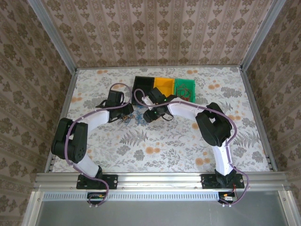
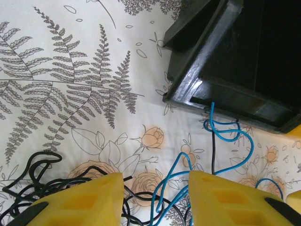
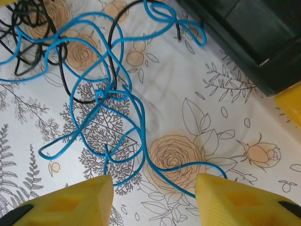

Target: Untangle the cables

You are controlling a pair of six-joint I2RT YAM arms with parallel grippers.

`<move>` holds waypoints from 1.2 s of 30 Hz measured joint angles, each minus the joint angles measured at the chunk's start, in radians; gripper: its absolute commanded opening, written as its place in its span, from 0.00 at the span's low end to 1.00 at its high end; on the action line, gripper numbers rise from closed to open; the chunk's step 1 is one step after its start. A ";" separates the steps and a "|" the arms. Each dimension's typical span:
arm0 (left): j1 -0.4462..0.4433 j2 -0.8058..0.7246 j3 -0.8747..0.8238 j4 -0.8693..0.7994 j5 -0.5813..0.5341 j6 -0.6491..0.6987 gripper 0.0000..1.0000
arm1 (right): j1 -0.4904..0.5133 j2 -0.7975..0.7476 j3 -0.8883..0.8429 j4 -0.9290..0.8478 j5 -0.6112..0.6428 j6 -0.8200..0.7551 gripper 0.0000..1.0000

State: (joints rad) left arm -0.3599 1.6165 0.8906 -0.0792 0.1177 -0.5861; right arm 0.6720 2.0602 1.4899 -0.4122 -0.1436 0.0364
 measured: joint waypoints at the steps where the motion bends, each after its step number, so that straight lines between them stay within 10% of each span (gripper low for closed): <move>1: 0.000 0.000 -0.001 -0.001 -0.001 0.000 0.40 | 0.000 0.004 0.000 -0.001 0.000 0.000 0.49; 7: 0.000 0.014 -0.001 0.000 -0.003 0.003 0.40 | -0.003 0.024 0.000 0.002 -0.006 -0.003 0.42; 15: 0.000 0.029 -0.001 -0.003 -0.003 0.004 0.40 | -0.035 0.029 -0.001 0.035 -0.072 0.026 0.09; 23: 0.000 0.039 -0.001 -0.003 -0.003 0.004 0.40 | -0.056 0.030 -0.016 0.067 -0.121 0.053 0.36; 36: 0.000 0.040 -0.001 -0.003 -0.002 0.004 0.40 | -0.051 0.075 -0.002 0.064 -0.116 0.040 0.34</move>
State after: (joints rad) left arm -0.3603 1.6562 0.8894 -0.0818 0.1158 -0.5819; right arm 0.6212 2.1353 1.4883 -0.3481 -0.2600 0.0765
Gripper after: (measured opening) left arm 0.402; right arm 0.365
